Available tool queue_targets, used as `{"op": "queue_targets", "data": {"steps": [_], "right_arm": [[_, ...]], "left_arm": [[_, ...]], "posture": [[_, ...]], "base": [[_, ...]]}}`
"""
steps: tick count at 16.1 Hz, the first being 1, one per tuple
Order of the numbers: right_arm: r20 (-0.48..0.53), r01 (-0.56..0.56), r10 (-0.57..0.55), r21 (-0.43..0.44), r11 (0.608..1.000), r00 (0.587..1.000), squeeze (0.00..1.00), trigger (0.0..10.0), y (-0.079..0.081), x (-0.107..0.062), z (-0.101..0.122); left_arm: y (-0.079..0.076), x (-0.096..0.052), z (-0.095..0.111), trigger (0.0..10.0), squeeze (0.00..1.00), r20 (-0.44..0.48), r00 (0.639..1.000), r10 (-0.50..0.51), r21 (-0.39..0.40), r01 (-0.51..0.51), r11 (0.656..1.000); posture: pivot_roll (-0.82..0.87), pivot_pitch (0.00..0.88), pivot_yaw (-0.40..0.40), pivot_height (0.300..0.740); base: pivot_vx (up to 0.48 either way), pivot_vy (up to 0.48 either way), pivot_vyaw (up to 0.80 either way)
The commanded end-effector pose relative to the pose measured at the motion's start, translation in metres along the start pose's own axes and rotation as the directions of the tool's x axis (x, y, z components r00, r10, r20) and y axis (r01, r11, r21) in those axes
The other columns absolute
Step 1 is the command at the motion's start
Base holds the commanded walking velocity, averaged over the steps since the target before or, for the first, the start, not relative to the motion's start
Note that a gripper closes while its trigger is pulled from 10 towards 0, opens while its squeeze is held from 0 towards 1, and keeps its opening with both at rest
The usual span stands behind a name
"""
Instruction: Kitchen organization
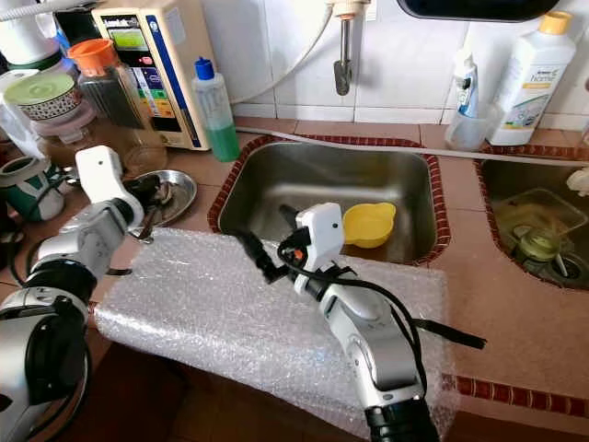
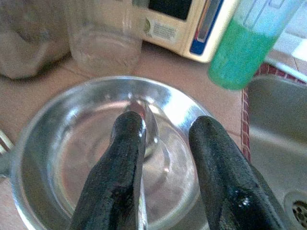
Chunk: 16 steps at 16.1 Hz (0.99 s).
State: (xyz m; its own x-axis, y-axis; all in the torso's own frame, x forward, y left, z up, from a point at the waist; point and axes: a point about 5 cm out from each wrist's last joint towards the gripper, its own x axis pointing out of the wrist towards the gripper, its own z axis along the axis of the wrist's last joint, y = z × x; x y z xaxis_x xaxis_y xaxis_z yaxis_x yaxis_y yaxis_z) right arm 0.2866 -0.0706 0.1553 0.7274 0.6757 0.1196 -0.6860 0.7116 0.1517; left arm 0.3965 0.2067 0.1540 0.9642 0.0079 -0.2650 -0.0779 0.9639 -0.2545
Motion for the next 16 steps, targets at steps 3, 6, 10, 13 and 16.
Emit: {"op": "queue_targets", "data": {"steps": [3, 6, 10, 13, 16], "right_arm": [[0.035, -0.056, 0.057, -0.022, 0.998, 0.998, 0.0, 10.0, 0.009, 0.001, 0.009], [0.031, -0.06, 0.06, -0.026, 0.998, 0.998, 0.0, 10.0, 0.009, -0.001, 0.009], [0.027, -0.066, 0.067, -0.031, 0.997, 0.997, 0.0, 10.0, 0.011, 0.0, 0.008], [0.024, -0.07, 0.07, -0.031, 0.997, 0.997, 0.0, 10.0, 0.012, 0.0, 0.007], [0.021, -0.069, 0.07, -0.029, 0.997, 0.997, 0.0, 10.0, 0.013, -0.001, 0.006]], "left_arm": [[0.005, 0.0, -0.004, 10.0, 1.0, -0.051, 0.997, 0.06, 0.037, -0.058, 0.998], [0.006, 0.0, -0.005, 10.0, 1.0, -0.055, 0.998, 0.041, 0.024, -0.04, 0.999], [0.006, 0.0, -0.002, 10.0, 1.0, -0.043, 0.998, 0.054, 0.012, -0.054, 0.998], [0.012, 0.0, -0.009, 10.0, 1.0, -0.079, 0.991, 0.109, 0.049, -0.105, 0.993], [0.011, 0.0, -0.01, 10.0, 0.73, -0.1, 0.989, 0.107, 0.022, -0.105, 0.994]], "posture": [[-0.01, 0.0, 0.132, 0.74], [-0.01, 0.0, 0.133, 0.74], [-0.01, 0.001, 0.134, 0.74], [-0.01, 0.002, 0.133, 0.74], [-0.01, 0.004, 0.134, 0.74]], "base": [[0.0, 0.0, 0.0], [0.0, 0.0, 0.0], [0.0, 0.0, 0.0], [0.0, 0.0, 0.0], [0.0, 0.0, 0.0]]}}
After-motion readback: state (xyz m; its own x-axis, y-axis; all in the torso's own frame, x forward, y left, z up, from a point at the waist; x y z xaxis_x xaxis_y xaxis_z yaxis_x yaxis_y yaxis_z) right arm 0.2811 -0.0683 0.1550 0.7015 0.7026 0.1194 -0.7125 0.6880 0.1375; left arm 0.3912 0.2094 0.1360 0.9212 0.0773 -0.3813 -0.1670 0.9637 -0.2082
